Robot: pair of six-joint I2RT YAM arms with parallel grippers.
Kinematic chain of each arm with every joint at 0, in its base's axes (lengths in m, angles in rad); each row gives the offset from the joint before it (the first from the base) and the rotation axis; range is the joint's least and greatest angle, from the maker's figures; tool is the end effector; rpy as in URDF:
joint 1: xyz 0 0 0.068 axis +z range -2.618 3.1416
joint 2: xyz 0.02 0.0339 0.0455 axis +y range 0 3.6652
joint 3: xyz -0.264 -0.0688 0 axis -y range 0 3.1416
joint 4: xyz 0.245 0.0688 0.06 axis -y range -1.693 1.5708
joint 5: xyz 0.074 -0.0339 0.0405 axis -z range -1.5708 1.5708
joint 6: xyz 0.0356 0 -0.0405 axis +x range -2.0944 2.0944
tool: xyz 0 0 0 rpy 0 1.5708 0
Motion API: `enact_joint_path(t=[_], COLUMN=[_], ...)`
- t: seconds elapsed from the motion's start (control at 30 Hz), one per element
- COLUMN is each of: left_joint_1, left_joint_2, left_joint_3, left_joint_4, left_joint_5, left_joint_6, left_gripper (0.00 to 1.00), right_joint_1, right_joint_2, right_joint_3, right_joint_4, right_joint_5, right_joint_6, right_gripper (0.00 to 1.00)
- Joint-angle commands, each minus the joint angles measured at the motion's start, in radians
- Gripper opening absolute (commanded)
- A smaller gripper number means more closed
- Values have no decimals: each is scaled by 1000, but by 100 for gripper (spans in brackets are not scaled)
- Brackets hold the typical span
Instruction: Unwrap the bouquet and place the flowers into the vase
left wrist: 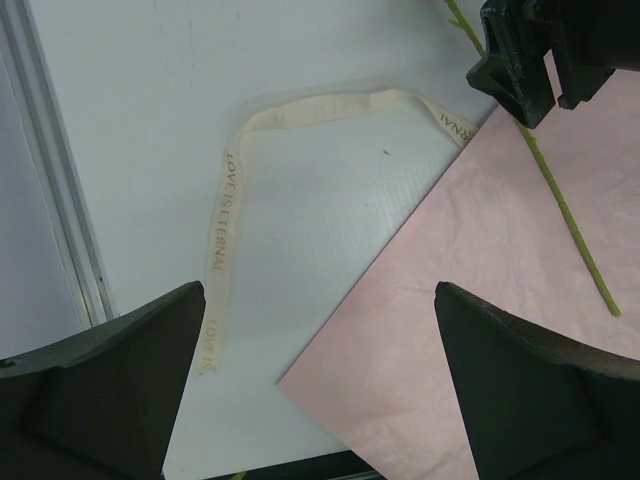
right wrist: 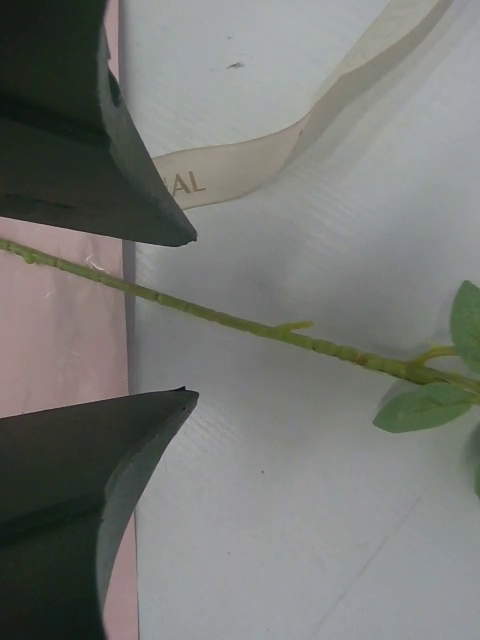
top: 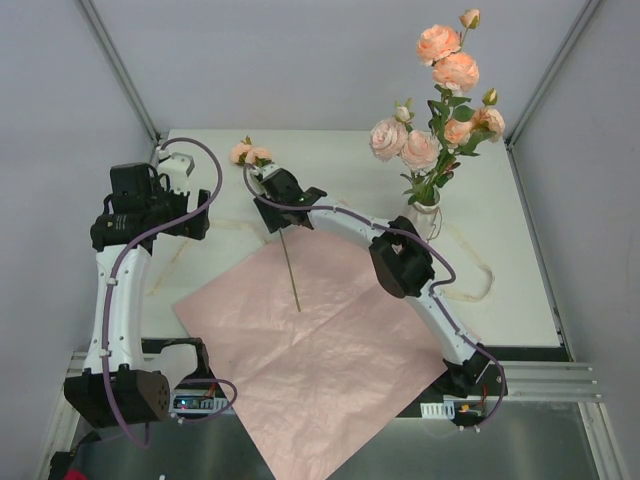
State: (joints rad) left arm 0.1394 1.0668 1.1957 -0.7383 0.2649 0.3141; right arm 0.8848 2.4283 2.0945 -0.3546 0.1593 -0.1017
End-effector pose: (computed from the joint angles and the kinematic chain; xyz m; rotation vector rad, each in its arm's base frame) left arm 0.2158 0.0209 0.3736 0.3365 2.1298 -0.0271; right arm 0.3560 0.4259 0.1933 -0.9943 2.0295 0.2404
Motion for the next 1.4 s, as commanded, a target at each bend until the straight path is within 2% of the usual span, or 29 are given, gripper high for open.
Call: enact_joint_path(t=[0.0, 0.2, 0.33, 0.6, 0.7, 0.73, 0.9, 0.97, 1.03, 1.17, 1.3, 1.37], left_joint_1=[12, 12, 12, 12, 12, 14, 12, 12, 14, 14, 12, 12], left_joint_2=[-1, 2, 1, -8, -11, -13, -30, -40, -45, -45, -39, -41], left_joint_3=[-11, -15, -15, 1, -2, -2, 8, 15, 19, 71, 177, 218], left_joint_4=[17, 16, 14, 8, 5, 4, -10, -16, -26, -64, -141, -157], left_joint_5=[50, 51, 60, 57, 62, 63, 62, 62, 63, 86, 278, 295], left_joint_6=[29, 26, 23, 25, 20, 17, 17, 19, 17, -7, -52, -58], left_gripper=[99, 99, 99, 99, 99, 99, 99, 99, 99, 99, 99, 99], right_joint_1=[2, 2, 0, -6, -4, -7, 2, 6, 9, 8, -10, -18], right_joint_2=[9, 35, 60, 84, 95, 97, 89, 80, 54, -56, -223, -274], right_joint_3=[48, 61, 71, 102, 117, 124, 121, 114, 102, 35, -42, -56], right_joint_4=[-27, -37, -49, -64, -92, -104, -127, -132, -129, -81, -37, -21], right_joint_5=[-44, -49, -9, -4, 3, 9, 26, 52, 75, 115, 140, 146], right_joint_6=[19, 19, 23, 31, 42, 46, 34, 19, 7, -7, -13, -18], right_gripper=[62, 60, 51, 45, 35, 27, 18, 10, 1, 1, 1, 1])
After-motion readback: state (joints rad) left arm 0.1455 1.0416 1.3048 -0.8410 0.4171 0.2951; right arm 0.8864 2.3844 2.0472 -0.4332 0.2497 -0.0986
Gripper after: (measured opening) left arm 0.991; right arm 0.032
